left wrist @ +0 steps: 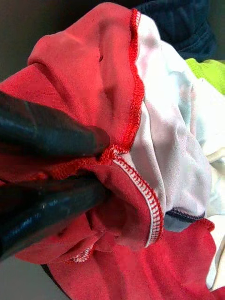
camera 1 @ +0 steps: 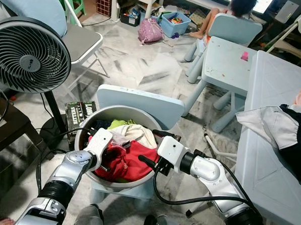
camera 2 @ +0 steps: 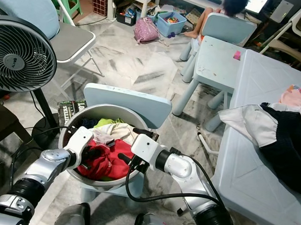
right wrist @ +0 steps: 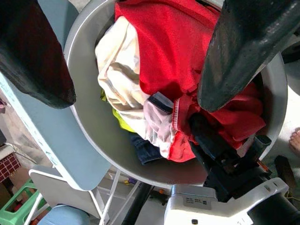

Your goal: Hang hanger

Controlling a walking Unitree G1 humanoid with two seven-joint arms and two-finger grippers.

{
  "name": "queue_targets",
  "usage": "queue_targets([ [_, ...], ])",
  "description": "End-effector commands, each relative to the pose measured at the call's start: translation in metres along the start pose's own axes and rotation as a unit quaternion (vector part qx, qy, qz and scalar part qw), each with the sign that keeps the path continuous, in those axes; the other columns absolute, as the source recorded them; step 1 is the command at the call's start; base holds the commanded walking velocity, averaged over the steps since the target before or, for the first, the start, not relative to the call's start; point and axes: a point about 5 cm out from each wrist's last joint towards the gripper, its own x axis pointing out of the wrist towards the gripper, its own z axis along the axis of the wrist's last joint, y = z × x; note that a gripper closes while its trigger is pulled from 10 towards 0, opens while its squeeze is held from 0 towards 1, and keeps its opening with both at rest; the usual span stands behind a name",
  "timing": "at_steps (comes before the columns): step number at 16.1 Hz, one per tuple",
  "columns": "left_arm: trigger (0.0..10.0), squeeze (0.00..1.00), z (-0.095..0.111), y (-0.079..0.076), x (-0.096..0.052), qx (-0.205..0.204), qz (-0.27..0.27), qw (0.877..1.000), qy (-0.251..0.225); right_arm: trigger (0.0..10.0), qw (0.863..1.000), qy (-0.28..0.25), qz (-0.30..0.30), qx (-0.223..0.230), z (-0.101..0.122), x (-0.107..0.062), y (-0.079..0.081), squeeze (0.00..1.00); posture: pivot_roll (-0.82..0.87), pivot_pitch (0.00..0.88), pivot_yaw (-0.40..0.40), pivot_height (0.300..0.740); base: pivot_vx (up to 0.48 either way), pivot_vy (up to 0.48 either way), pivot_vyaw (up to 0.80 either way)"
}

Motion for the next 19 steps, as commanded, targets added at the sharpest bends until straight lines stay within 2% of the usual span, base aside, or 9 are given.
queue_targets([
  [1,0.0,0.0,0.006,0.0,0.002,0.006,0.006,1.0,-0.009,10.0,1.0,0.001,0.001,-0.005,0.0,0.0,-0.002,0.0,0.0,0.107,-0.146,0.74,0.0,0.0,0.0],
  [2,0.0,0.0,0.014,0.005,0.0,0.011,0.03,0.999,-0.037,10.0,1.0,0.0,-0.004,-0.003,0.0,0.001,-0.004,0.0,0.01,0.101,-0.145,0.74,0.0,0.0,0.0],
  [3,0.0,0.0,0.034,0.019,-0.006,0.024,0.087,0.991,-0.096,10.0,1.0,0.0,-0.013,-0.001,0.0,0.001,-0.006,0.0,0.01,0.098,-0.144,0.74,0.0,0.0,0.0],
  [4,0.0,0.0,0.062,0.039,-0.018,0.045,0.155,0.972,-0.169,10.0,1.0,0.0,-0.027,0.004,0.0,0.003,-0.009,0.0,0.03,0.094,-0.14,0.74,0.0,0.0,0.0],
  [5,0.0,0.0,0.075,0.047,-0.024,0.051,0.175,0.962,-0.201,10.0,0.999,0.001,-0.034,0.007,0.0,0.005,-0.011,0.0,0.03,0.091,-0.139,0.74,0.0,0.0,0.0],
  [6,0.0,0.0,0.083,0.05,-0.028,0.055,0.182,0.958,-0.215,10.0,0.999,0.001,-0.035,0.007,0.0,0.006,-0.012,0.0,0.03,0.089,-0.136,0.74,0.0,0.0,0.0],
  [8,0.0,0.0,0.128,0.062,-0.049,0.105,0.209,0.924,-0.302,10.0,0.999,-0.007,-0.046,0.007,0.004,0.014,-0.014,0.0,0.05,0.078,-0.12,0.74,0.0,0.0,0.0],
  [9,0.0,0.0,0.137,0.063,-0.052,0.116,0.216,0.915,-0.32,10.0,0.999,-0.008,-0.051,0.008,0.004,0.016,-0.015,0.0,0.06,0.076,-0.117,0.74,0.0,0.0,0.0],
  [19,0.0,0.0,0.137,0.063,-0.052,0.116,0.216,0.915,-0.32,10.0,0.999,-0.008,-0.051,0.008,0.004,0.016,-0.015,0.0,0.06,0.076,-0.117,0.74,0.0,0.0,0.0],
])
